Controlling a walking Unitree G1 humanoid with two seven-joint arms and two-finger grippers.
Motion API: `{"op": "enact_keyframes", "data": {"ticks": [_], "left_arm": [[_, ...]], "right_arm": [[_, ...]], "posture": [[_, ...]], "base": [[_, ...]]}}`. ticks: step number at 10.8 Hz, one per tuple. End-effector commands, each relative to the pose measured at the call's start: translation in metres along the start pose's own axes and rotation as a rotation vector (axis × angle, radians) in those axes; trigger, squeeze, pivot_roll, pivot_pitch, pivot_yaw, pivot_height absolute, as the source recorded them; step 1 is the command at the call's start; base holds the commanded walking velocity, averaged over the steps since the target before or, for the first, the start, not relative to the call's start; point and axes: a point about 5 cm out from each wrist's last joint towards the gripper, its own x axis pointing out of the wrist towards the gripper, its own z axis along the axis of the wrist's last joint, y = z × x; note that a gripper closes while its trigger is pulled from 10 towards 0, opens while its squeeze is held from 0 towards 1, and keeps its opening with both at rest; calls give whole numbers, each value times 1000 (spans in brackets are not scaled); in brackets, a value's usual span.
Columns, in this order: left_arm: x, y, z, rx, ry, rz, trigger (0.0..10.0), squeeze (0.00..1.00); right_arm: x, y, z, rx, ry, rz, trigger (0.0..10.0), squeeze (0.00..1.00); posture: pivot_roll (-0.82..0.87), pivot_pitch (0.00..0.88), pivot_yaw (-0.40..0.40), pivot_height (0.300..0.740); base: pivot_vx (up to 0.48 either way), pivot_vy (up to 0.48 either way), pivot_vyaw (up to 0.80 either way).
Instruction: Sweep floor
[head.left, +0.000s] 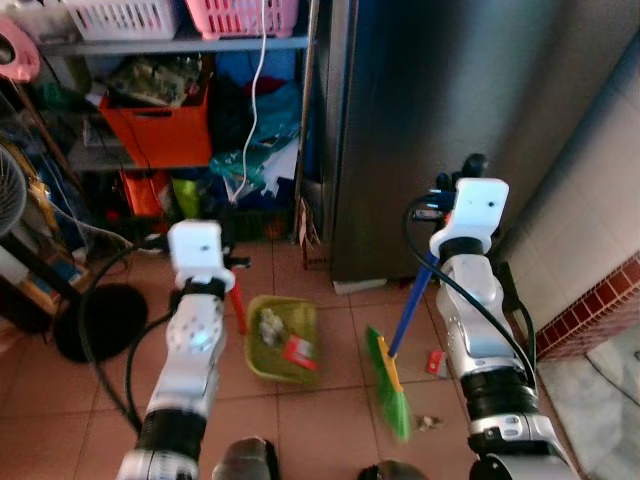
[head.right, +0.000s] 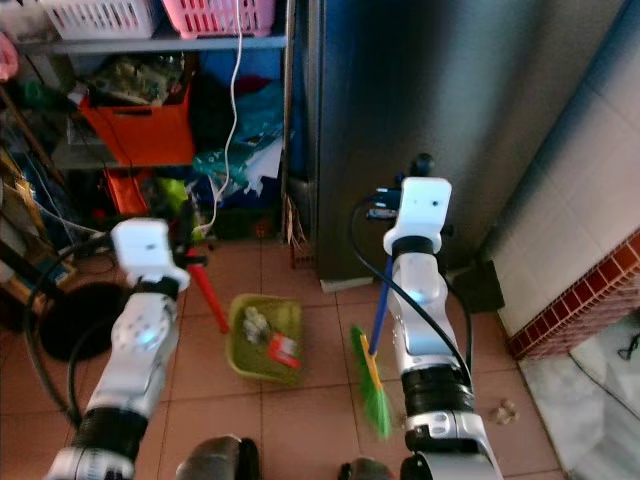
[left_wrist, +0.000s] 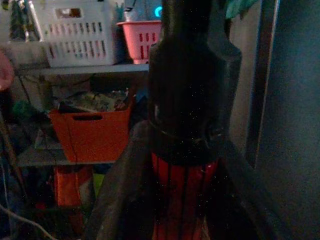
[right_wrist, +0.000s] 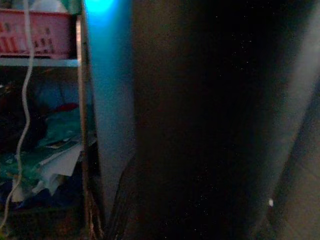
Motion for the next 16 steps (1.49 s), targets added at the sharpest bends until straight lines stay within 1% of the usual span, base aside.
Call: {"op": "enact_keyframes", "data": {"ticks": [1, 2, 3, 4, 5, 8, 11, 14, 16], "left_arm": [[2, -7, 18, -42, -53, -17, 10000, 0], [0, -9, 20, -70, -35, -25, 10000, 0], [-1, -13, 21, -80, -18, -52, 10000, 0], [-1, -12, 22, -73, -7, -57, 10000, 0], [0, -10, 22, -85, 3, -58, 10000, 0], [1, -11, 24, -96, 13, -54, 10000, 0], [2, -13, 25, -102, 19, -57, 10000, 0], [4, -13, 26, -101, 25, -53, 10000, 0], [8, -12, 30, -107, 17, -47, 10000, 0]], "right_arm": [[-2, -11, 3, -7, -26, -25, 10000, 0], [-4, -14, -3, -13, -7, -32, 10000, 0], [-5, -14, -6, -20, 1, -32, 10000, 0], [-4, -12, -5, -20, 2, -25, 10000, 0], [-3, -11, -4, -30, 5, -10, 10000, 0], [1, -15, -3, -73, 8, -14, 10000, 0], [3, -14, -2, -86, 6, -10, 10000, 0], [5, -16, -1, -97, 10, -21, 10000, 0], [5, -20, -2, -110, 26, -44, 10000, 0]], "posture": [[-75, 0, 40, 740], [-75, 0, 40, 740], [-78, 0, 36, 740], [-87, 0, 38, 740], [-90, 0, 34, 740], [-100, 0, 32, 740], [-102, 0, 30, 740], [-106, 0, 33, 740], [-103, 0, 32, 740]], "base": [[0, 0, -800], [0, 0, -800], [0, 274, -800], [0, 277, -800], [0, 345, -800], [0, 347, -800], [0, 355, -763], [0, 356, -471], [0, 354, -547]]}}
